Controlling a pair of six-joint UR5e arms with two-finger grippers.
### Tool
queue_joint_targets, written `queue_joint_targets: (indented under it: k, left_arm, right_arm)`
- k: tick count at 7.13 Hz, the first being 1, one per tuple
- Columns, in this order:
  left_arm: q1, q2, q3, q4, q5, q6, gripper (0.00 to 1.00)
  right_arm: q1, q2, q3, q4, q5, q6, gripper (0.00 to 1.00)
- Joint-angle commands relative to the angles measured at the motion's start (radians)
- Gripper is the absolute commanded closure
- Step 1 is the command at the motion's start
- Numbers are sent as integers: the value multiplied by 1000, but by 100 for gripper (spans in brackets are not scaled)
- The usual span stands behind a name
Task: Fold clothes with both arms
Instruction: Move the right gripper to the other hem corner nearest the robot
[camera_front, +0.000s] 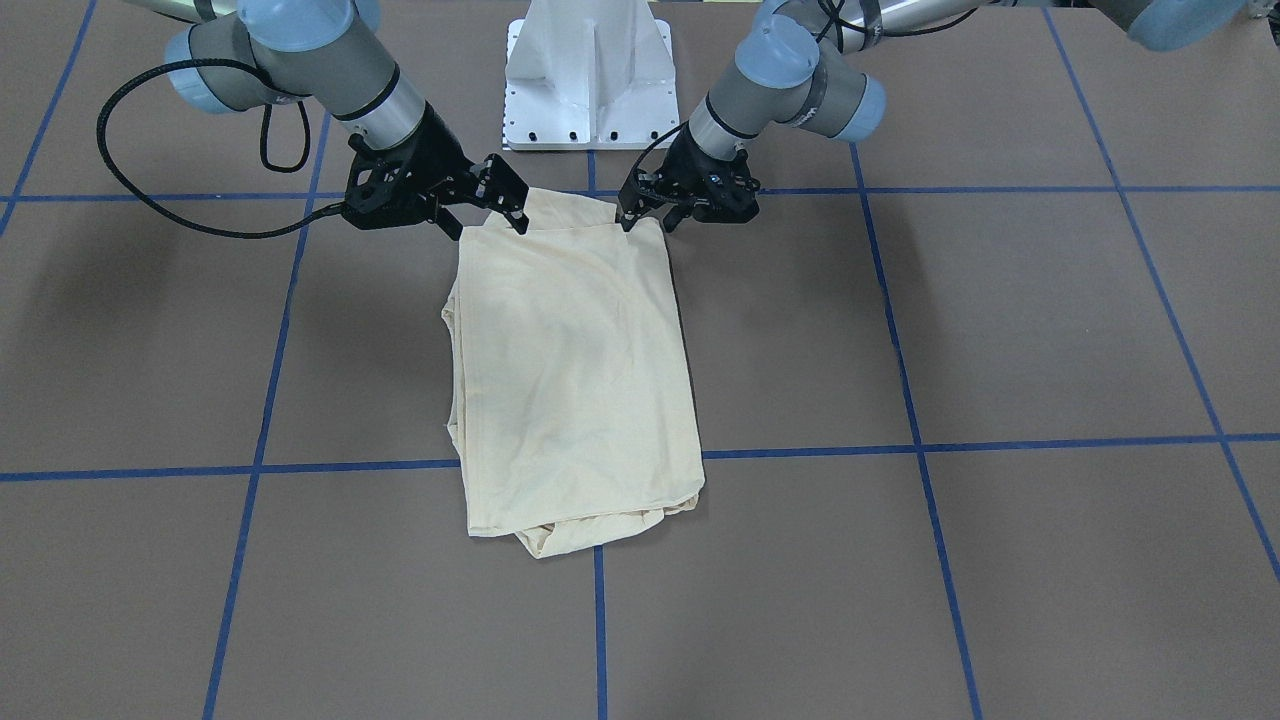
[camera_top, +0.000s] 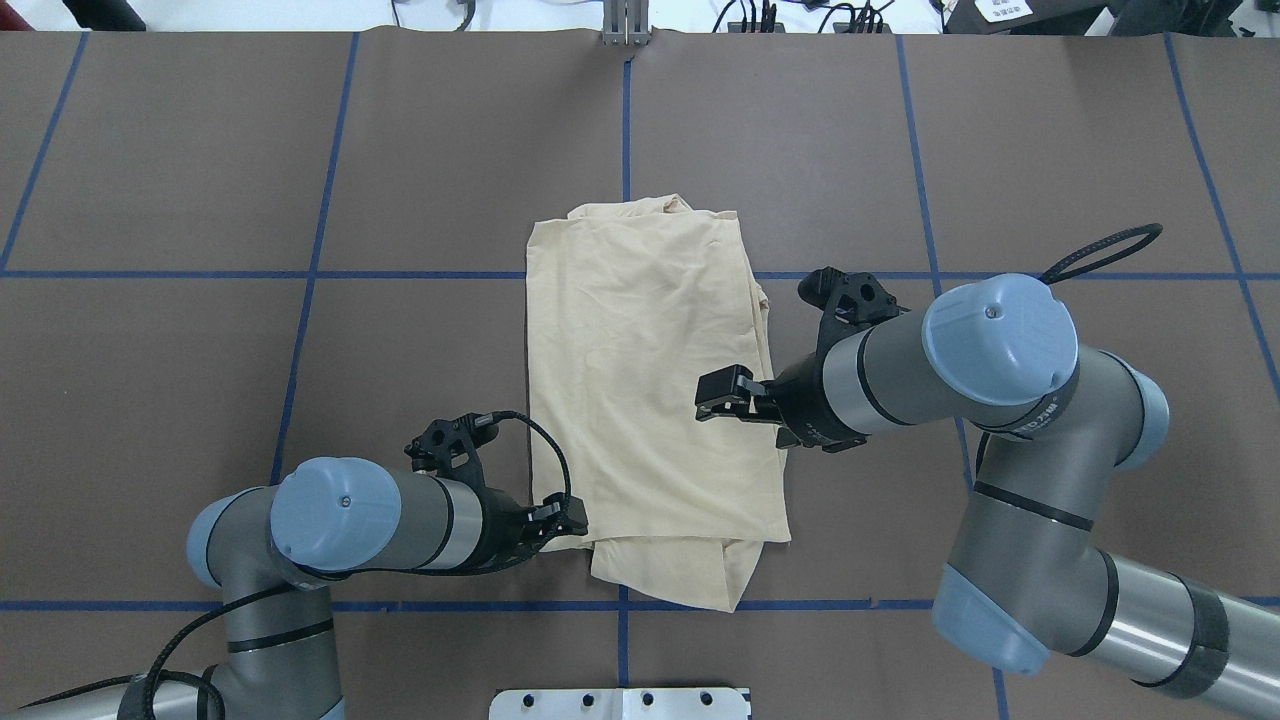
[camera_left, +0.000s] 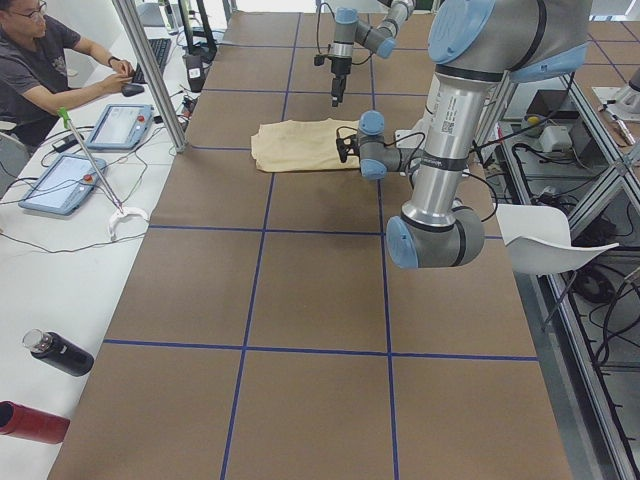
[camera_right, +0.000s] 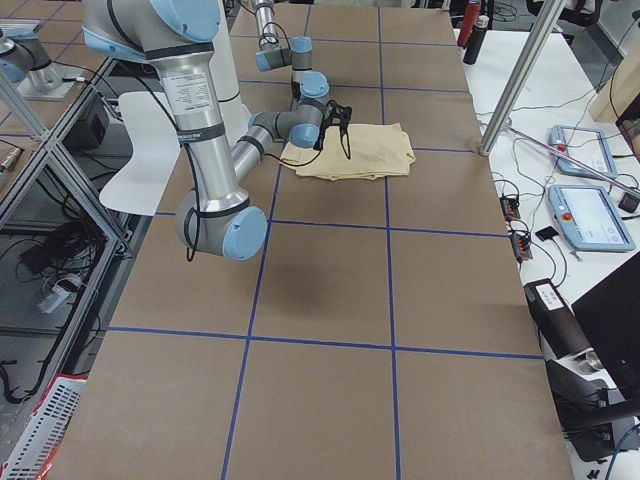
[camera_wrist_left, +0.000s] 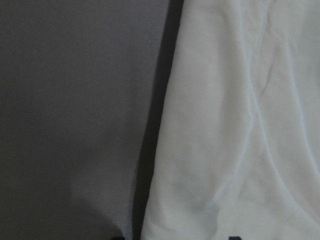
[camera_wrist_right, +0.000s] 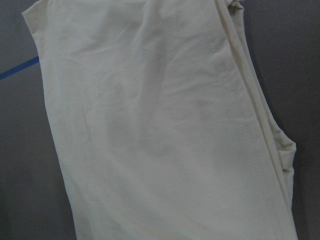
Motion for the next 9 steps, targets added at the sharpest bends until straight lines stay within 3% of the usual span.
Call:
queue_joint_targets:
  k: [1, 4, 6, 8, 9]
  left_arm:
    - [1, -9, 4, 3, 2, -6, 33]
    - [1, -12, 4, 3, 2, -10, 64]
    - [1, -12, 4, 6, 2, -10, 100]
    - [-2, -12, 3, 8, 0, -6, 100]
    - [-2, -12, -2, 8, 0, -6, 100]
  right_arm:
    - [1, 0, 11, 0, 3, 0, 0]
    - [1, -3, 12, 0, 3, 0, 0]
    - [1, -6, 12, 0, 1, 0, 0]
    - [-4, -8, 8, -9, -9, 35, 0]
    - [-48, -3, 5, -14, -48, 160, 0]
